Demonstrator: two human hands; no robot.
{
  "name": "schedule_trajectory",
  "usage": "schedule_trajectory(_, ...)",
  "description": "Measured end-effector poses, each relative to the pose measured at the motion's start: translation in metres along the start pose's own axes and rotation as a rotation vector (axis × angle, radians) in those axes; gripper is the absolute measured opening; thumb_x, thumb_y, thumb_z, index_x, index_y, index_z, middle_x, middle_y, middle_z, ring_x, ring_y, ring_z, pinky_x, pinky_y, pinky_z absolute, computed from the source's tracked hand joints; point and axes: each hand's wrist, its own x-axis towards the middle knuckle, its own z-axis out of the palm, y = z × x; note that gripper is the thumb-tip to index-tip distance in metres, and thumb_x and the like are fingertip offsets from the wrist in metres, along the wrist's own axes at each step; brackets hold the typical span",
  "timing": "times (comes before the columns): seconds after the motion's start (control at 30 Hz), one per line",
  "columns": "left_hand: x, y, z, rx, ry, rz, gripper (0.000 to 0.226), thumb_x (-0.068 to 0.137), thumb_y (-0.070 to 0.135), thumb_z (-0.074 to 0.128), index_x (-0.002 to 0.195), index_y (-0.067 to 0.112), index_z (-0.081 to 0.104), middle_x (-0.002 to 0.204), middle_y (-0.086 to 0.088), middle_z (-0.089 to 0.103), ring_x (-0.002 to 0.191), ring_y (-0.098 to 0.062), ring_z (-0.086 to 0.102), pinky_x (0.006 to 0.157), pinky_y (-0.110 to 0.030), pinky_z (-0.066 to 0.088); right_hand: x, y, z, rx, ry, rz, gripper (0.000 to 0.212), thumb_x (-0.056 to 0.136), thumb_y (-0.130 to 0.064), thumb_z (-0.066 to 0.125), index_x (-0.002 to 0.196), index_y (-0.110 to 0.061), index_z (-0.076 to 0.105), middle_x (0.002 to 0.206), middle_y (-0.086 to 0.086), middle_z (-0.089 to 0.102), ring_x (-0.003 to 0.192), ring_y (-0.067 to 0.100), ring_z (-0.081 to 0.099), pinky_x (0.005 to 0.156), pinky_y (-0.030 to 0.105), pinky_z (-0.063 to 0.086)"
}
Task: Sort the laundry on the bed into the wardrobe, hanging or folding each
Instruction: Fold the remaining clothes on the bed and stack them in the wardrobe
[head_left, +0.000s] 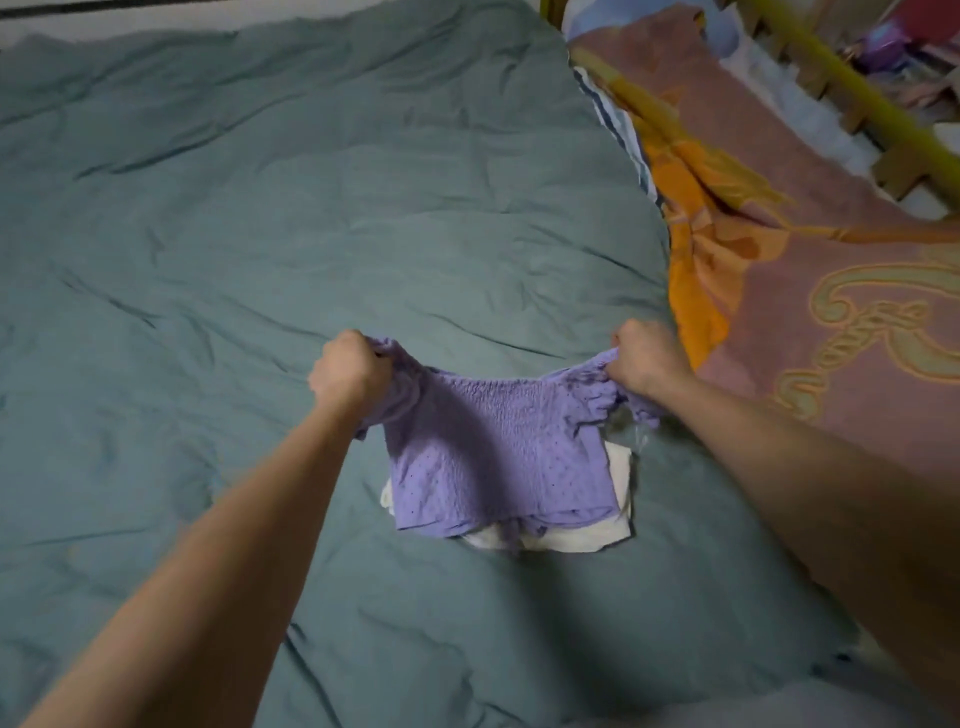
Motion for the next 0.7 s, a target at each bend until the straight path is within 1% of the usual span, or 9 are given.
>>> schedule_trajectory(0.23,-0.033,-0.003,0.089,-0.269,-0.038,0.100,0.026,0.086,0.029,0.061,0.080,0.010,0.046,0.084,-0.021,0.063,0.081,-0.040,0.059,0.066,-0.037,0.042,-0.010,-0.013,0.061,0.345,0.017,0.001,0.017,0.079,-0.012,0.068,0.095,-0.010,0.063,0.094,0.014,0.066,0.092,0.030,0.061,0.072,0.032,0.043)
schedule_trajectory(0.33,-0.052,-0.005,0.122,-0.436,-0.271,0.099,0.021,0.086,0.022,0.069,0.092,0.011,0.052,0.086,-0.008,0.059,0.081,-0.027,0.058,0.063,-0.025,0.045,-0.027,-0.036,0.094,0.612,-0.178,-0.022,0.031,0.078,-0.008,0.075,0.106,-0.006,0.063,0.094,0.006,0.062,0.088,0.020,0.057,0.074,0.025,0.041)
schedule_trajectory(0.37,-0.055,-0.006,0.132,-0.525,-0.406,0.088,0.021,0.088,0.019,0.068,0.101,0.011,0.054,0.094,-0.005,0.059,0.088,-0.024,0.060,0.066,-0.024,0.051,-0.032,-0.043,0.103,0.698,-0.255,-0.022,0.034,0.078,-0.008,0.076,0.109,-0.005,0.063,0.095,0.006,0.061,0.088,0.017,0.056,0.076,0.022,0.042)
schedule_trajectory(0.4,-0.057,-0.009,0.141,-0.583,-0.529,0.091,0.025,0.090,0.019,0.065,0.112,0.011,0.055,0.103,-0.005,0.059,0.099,-0.024,0.061,0.079,-0.029,0.055,-0.035,-0.047,0.111,0.761,-0.340,-0.021,0.035,0.079,-0.009,0.076,0.111,-0.003,0.062,0.097,0.007,0.062,0.089,0.017,0.056,0.080,0.022,0.044)
schedule_trajectory(0.47,-0.055,-0.018,0.150,-0.513,-0.648,0.183,0.032,0.093,0.020,0.057,0.123,0.009,0.057,0.112,-0.005,0.062,0.109,-0.022,0.060,0.098,-0.037,0.048,-0.038,-0.047,0.124,0.798,-0.469,-0.034,0.028,0.085,-0.010,0.071,0.110,-0.001,0.063,0.100,0.013,0.067,0.092,0.020,0.062,0.088,0.032,0.051)
schedule_trajectory(0.53,-0.046,-0.027,0.153,-0.339,-0.539,0.274,0.025,0.093,0.014,0.054,0.114,0.006,0.065,0.106,-0.006,0.067,0.098,-0.022,0.063,0.092,-0.029,0.048,-0.034,-0.039,0.130,0.694,-0.394,-0.071,0.015,0.090,-0.010,0.064,0.102,-0.003,0.068,0.098,0.011,0.070,0.090,0.022,0.065,0.088,0.035,0.052)
schedule_trajectory(0.6,-0.034,-0.036,0.153,-0.236,-0.235,0.286,0.021,0.092,0.013,0.057,0.109,0.005,0.067,0.110,-0.013,0.064,0.100,-0.030,0.061,0.090,-0.034,0.046,-0.024,-0.029,0.134,0.549,-0.160,-0.068,0.014,0.089,-0.011,0.064,0.102,-0.007,0.068,0.102,0.008,0.068,0.095,0.021,0.063,0.091,0.034,0.050)
schedule_trajectory(0.67,-0.016,-0.043,0.152,-0.243,-0.051,0.251,0.027,0.088,0.012,0.063,0.113,0.003,0.065,0.117,-0.020,0.057,0.108,-0.038,0.054,0.097,-0.036,0.040,-0.010,-0.020,0.134,0.442,0.008,-0.034,0.029,0.086,-0.017,0.068,0.113,-0.008,0.061,0.116,0.007,0.059,0.110,0.023,0.054,0.100,0.033,0.042)
schedule_trajectory(0.7,-0.005,-0.046,0.154,-0.240,-0.045,0.231,0.034,0.085,0.010,0.066,0.118,0.003,0.063,0.121,-0.021,0.055,0.112,-0.039,0.051,0.100,-0.036,0.036,-0.002,-0.018,0.132,0.422,0.023,-0.006,0.039,0.085,-0.021,0.070,0.119,-0.008,0.056,0.122,0.007,0.054,0.116,0.024,0.049,0.102,0.032,0.037)
